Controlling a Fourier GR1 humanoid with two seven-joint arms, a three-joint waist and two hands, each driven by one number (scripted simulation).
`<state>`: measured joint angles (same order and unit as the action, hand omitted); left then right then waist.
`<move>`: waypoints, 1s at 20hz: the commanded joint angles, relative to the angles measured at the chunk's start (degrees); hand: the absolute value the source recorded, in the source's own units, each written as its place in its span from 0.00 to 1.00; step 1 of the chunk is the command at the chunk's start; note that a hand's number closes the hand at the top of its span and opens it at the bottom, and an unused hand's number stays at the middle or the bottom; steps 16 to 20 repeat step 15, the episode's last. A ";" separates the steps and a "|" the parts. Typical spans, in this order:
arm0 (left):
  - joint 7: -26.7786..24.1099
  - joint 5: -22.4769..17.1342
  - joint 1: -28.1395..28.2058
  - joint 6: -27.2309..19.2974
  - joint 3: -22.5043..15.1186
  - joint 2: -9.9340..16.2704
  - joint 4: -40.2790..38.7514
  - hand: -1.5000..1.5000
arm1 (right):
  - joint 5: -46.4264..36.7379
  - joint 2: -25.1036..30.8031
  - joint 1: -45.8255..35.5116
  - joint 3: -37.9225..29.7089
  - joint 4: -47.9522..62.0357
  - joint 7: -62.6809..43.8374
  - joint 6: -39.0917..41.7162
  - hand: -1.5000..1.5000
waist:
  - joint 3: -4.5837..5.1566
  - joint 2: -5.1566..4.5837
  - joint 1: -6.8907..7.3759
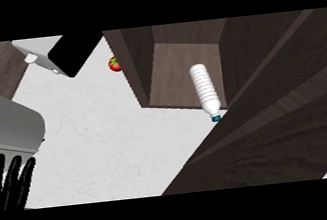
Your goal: Pick up the bottled water, place it into the cabinet and close the cabinet
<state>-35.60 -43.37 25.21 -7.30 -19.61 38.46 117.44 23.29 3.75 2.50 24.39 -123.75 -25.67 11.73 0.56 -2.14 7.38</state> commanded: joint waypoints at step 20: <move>0.41 -1.06 -1.18 2.25 0.67 -1.28 -2.78 0.00 | 9.09 -3.74 -51.45 -11.01 52.82 10.21 -26.42 1.00 | -0.51 0.57 -0.65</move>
